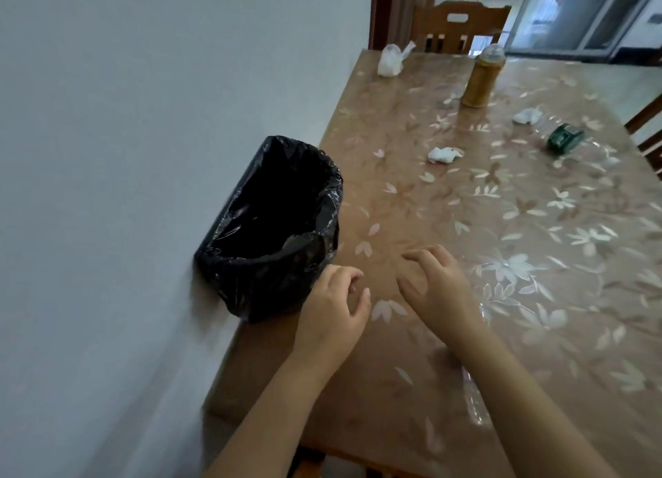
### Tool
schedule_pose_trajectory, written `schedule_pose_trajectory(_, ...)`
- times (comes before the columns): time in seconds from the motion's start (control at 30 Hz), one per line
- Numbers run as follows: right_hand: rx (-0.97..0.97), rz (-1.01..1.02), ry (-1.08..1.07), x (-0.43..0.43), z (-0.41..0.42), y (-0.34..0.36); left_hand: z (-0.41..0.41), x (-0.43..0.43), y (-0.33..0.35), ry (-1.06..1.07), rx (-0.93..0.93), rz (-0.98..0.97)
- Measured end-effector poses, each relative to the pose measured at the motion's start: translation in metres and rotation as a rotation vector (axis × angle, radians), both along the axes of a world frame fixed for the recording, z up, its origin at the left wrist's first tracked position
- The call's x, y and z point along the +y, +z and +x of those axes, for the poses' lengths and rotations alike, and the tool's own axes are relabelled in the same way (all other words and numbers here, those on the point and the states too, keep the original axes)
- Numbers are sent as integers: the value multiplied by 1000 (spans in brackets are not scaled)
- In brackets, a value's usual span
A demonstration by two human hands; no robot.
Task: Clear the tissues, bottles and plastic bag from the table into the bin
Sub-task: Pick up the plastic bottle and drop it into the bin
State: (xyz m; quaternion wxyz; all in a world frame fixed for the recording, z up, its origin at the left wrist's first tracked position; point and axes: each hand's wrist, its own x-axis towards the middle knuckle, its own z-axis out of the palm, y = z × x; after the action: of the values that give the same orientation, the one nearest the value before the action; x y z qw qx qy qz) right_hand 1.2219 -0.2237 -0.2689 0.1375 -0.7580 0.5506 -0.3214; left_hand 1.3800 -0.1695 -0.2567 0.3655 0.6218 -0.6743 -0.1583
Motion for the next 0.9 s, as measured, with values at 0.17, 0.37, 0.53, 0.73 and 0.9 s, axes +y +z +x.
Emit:
schedule_pose_trajectory(0.17, -1, 71, -102, 31, -61, -20, -51, 7, -18, -72, 34, 129)
schedule_pose_trajectory(0.37, 42, 118, -195, 60, -127, -36, -113, 13, -38, -66, 62, 243)
schedule_pose_trajectory(0.53, 56, 167, -187, 76, -163, -56, -160, 22, -62, -24, 97, 427)
schedule_pose_trajectory(0.73, 92, 291, -225, 95, -190, -93, -196, 40, -93, 81, 13, 684)
schedule_pose_trajectory(0.9, 64, 338, -208, 101, -195, -113, -222, 51, -114, 231, 64, 739)
